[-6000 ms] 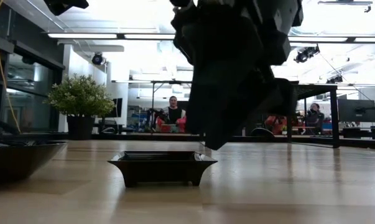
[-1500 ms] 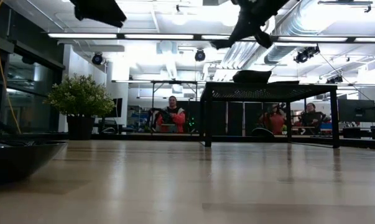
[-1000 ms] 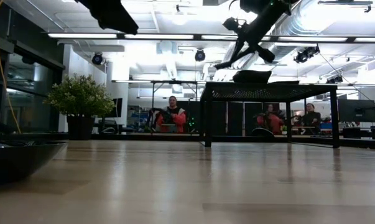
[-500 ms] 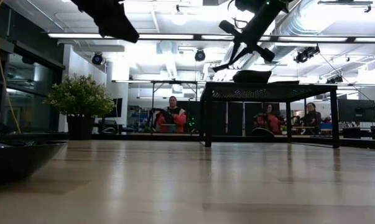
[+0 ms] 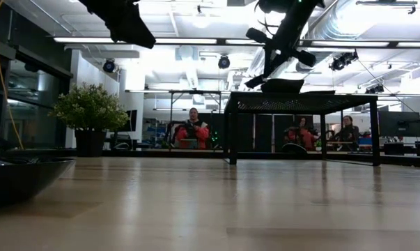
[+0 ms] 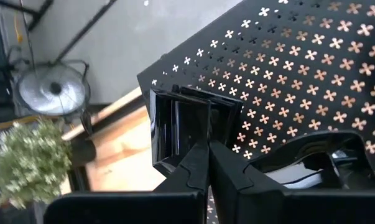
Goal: Pick & Place Mini shaped plates
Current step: Stack the black square plate on top of the black square plates on the shelf, then stack the black leaf-shaped plate on top of the black leaf-shaped plates on the shelf
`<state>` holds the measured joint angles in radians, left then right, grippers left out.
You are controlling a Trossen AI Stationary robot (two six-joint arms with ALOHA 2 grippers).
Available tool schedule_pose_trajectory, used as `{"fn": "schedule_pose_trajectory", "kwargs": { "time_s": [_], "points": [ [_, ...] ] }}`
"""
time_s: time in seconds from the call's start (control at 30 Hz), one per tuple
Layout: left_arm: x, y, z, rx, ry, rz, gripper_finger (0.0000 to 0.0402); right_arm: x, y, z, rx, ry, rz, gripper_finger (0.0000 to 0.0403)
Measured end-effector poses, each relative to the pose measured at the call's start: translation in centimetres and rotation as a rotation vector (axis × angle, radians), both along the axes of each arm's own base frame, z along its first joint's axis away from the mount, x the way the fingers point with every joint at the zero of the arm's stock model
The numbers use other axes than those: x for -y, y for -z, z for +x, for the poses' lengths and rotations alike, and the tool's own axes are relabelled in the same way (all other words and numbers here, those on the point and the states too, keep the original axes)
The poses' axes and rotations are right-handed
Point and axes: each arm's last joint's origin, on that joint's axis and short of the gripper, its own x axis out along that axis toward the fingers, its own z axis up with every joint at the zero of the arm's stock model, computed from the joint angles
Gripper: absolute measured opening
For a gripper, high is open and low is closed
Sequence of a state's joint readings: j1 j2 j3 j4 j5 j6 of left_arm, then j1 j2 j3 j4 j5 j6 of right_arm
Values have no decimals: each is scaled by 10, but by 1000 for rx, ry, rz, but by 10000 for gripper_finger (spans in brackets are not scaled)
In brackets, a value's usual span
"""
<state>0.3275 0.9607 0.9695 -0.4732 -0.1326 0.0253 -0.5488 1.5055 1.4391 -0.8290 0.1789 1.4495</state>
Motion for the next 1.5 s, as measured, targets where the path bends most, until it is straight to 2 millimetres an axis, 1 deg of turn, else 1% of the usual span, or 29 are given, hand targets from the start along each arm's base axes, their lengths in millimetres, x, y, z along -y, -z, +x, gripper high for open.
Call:
{"fn": "schedule_pose_trajectory", "kwargs": {
  "time_s": [0.23,0.43,0.57,1.0,1.13,1.5],
  "points": [
    [0,0,0,0,-1,-3,162,-1,2,1,16,73,21,0],
    [0,1,0,-6,-6,-3,162,4,16,10,-8,76,60,0],
    [0,1,0,-8,-8,-3,162,7,20,15,-5,70,68,0],
    [0,3,-1,-29,-9,-9,162,10,20,15,-2,54,62,2],
    [0,3,-1,-29,-9,-9,162,10,20,15,-4,49,60,12],
    [0,3,-2,-31,-9,-10,162,10,20,16,-4,47,42,58]
  ]
}}
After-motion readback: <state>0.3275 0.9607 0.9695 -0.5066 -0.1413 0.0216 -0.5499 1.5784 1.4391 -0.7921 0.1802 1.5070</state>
